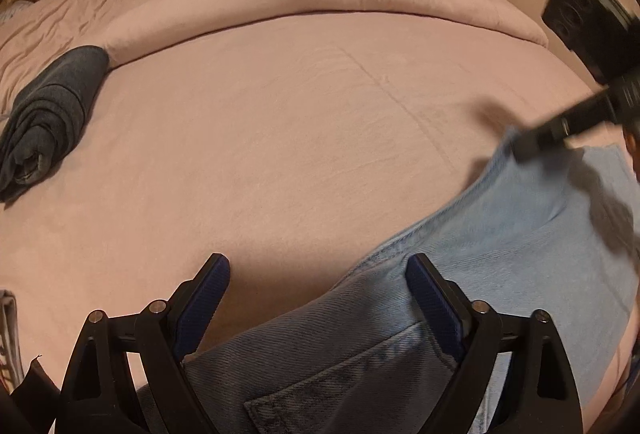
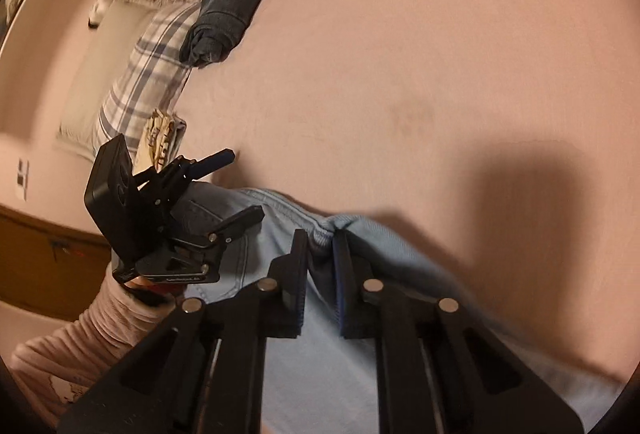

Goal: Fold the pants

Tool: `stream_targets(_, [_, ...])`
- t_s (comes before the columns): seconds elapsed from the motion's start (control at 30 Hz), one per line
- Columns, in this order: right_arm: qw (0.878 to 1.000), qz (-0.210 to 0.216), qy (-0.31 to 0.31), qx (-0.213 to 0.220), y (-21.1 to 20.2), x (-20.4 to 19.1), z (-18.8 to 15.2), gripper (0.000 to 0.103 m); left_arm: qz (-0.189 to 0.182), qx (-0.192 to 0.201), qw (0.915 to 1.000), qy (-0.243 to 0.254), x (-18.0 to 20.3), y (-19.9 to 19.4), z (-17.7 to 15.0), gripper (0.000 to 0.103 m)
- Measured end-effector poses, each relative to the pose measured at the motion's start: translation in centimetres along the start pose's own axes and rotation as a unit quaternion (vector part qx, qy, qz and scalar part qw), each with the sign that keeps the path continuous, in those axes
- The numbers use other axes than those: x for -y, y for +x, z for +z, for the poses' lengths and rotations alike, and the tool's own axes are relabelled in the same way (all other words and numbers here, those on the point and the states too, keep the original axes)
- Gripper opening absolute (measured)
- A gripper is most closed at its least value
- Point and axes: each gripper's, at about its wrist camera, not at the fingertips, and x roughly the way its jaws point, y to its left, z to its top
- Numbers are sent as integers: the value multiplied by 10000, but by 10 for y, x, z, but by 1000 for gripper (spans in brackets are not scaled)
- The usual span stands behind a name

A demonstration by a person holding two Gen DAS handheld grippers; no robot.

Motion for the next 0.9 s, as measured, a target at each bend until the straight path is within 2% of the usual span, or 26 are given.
stream_targets(0.1, [9986, 233, 411, 217, -3, 20, 18, 10, 34, -73, 9999, -97, -4, 4, 0, 93])
stream_targets(0.13, [9979, 279, 565, 169, 2, 27, 23, 10, 48, -119, 9998, -132, -5, 7, 0, 96])
stream_targets(0.17, [9975, 266, 646, 81, 8, 33, 26, 10, 87, -162, 9997, -169, -6, 9, 1, 97])
stream_targets(0.23, [9980, -55, 624, -127, 26, 40, 35, 10, 105, -218, 9995, -210, -8, 12, 2, 99])
stream_targets(0.27, [9973, -53, 727, -129, 31, 45, 39, 7, 122, -231, 9994, -231, -9, 12, 2, 100])
stream_targets(0.37, [9944, -245, 962, 350, 19, 57, 52, 8, 250, -266, 9990, -271, -10, 9, 5, 101])
stream_targets(0.43, [9944, -185, 859, 583, 0, 51, 53, 9, 435, -100, 9990, -95, -3, -5, 9, 101])
stream_targets(0.53, [9967, -286, 207, 735, -28, 16, 39, 10, 57, 246, 9997, -45, 6, -30, 21, 101])
stream_targets(0.6, [9947, -597, -120, 832, -43, -5, 24, 16, -223, 396, 9990, -6, 17, -38, 33, 101])
stream_targets(0.67, [9920, -831, -347, 883, -52, -18, 7, 19, -379, 414, 9982, 211, 37, -34, 43, 101])
stream_targets(0.77, [9920, -794, -412, 886, -56, -20, -18, 19, -616, 312, 9954, 663, 75, -18, 53, 101])
stream_targets(0.83, [9926, -944, -381, 656, -47, -13, -34, 19, -756, 395, 9922, 910, 100, -5, 57, 101])
stream_targets(0.9, [9907, -1229, -356, 461, -30, -1, -39, 19, -535, 435, 9913, 1123, 118, 15, 62, 101])
